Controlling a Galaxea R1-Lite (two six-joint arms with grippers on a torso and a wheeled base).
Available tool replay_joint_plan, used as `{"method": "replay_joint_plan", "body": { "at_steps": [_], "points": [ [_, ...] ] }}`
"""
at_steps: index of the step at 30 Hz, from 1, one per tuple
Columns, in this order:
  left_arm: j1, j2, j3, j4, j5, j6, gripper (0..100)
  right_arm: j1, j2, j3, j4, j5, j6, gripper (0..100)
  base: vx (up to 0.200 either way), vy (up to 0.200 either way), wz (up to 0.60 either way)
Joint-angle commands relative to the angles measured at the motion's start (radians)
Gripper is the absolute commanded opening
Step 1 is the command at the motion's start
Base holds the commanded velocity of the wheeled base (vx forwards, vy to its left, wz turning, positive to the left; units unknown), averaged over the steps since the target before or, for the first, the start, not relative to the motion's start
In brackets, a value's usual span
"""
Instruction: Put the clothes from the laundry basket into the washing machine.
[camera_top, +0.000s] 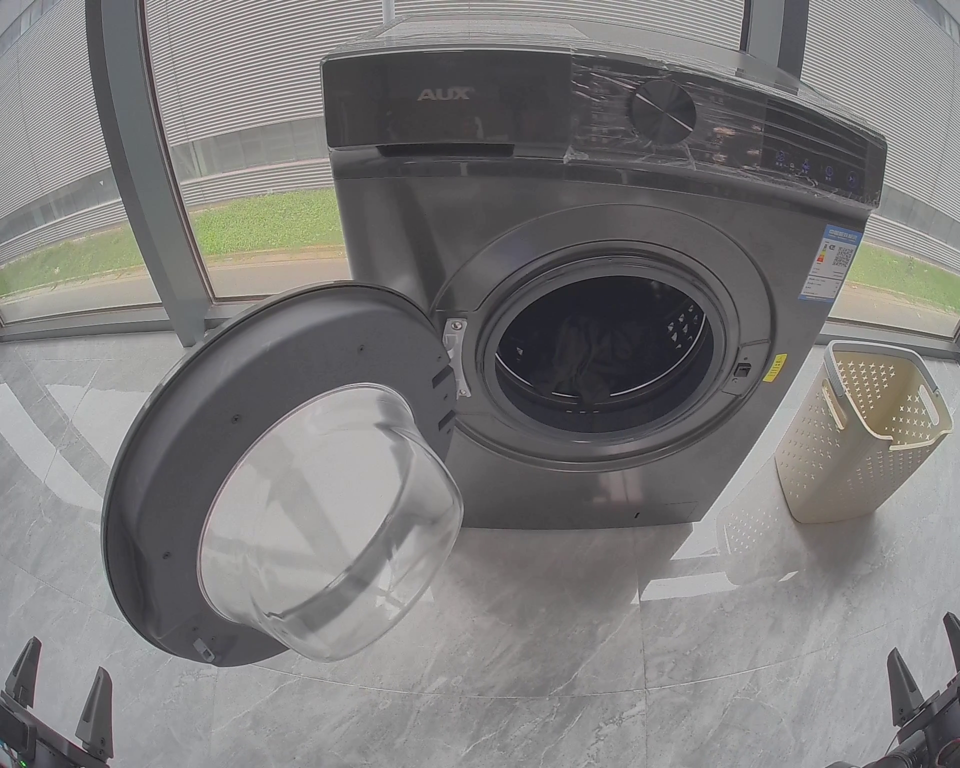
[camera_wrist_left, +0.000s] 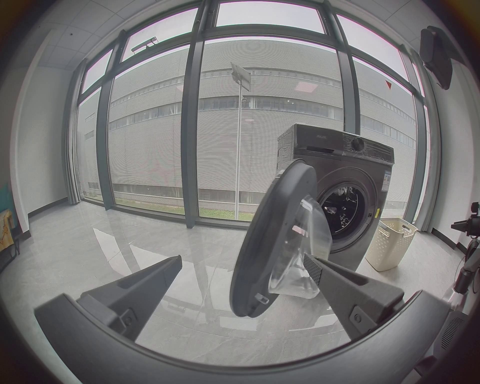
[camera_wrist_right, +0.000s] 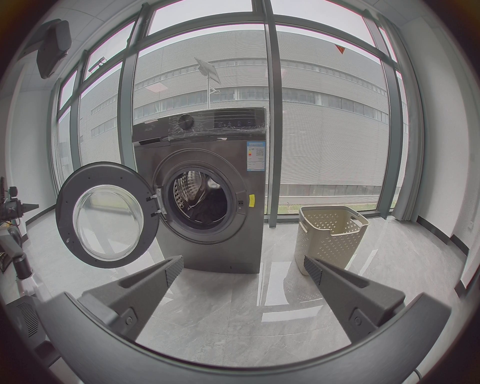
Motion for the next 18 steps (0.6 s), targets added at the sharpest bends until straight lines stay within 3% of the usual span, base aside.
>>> {"method": "replay_joint_plan", "body": {
  "at_steps": [1,4,7,8,9,12,15,18],
  "points": [
    [0.0,-0.014,0.018,-0.001,0.0,0.0,100,0.0,-0.015,0.012,0.0,0.0,0.0,100,0.0,0.0,0.0],
    [0.003,-0.014,0.018,-0.013,0.003,0.014,100,0.0,-0.015,0.012,0.0,0.0,0.0,100,0.0,0.0,0.0],
    [0.005,-0.011,-0.05,-0.03,-0.012,-0.002,100,0.0,-0.015,0.012,0.0,0.0,0.0,100,0.0,0.0,0.0],
    [-0.003,0.032,-0.2,-0.005,-0.041,-0.026,100,0.0,-0.015,0.012,0.002,0.002,0.0,100,0.0,0.0,0.0],
    [-0.009,0.066,-0.231,0.022,-0.044,-0.028,100,0.0,-0.015,0.012,0.002,0.002,0.0,100,0.0,0.0,0.0],
    [-0.052,0.216,-0.277,0.093,-0.06,0.007,100,0.0,-0.015,0.012,0.0,0.0,0.0,100,0.0,0.0,0.0],
    [-0.064,0.333,-0.286,0.059,-0.063,0.006,100,0.0,-0.015,0.012,0.0,0.0,0.002,100,0.0,0.0,0.0],
    [-0.103,0.519,-0.289,-0.062,-0.093,0.003,100,0.0,-0.015,0.012,0.0,0.0,0.002,100,0.0,0.0,0.0]
  ]
}}
